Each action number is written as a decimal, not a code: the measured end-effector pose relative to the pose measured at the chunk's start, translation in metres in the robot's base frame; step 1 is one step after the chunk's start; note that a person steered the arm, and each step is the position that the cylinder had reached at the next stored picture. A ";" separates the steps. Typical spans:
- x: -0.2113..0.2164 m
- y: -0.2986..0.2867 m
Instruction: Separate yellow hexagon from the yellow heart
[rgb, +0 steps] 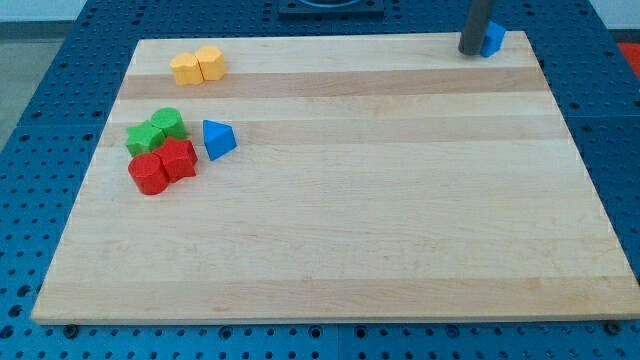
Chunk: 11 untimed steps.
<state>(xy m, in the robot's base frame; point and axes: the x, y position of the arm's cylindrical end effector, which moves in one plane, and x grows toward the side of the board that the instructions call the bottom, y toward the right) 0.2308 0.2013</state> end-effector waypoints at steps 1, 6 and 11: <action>0.001 -0.024; -0.039 -0.276; -0.010 -0.422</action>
<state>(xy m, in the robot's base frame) 0.2210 -0.2208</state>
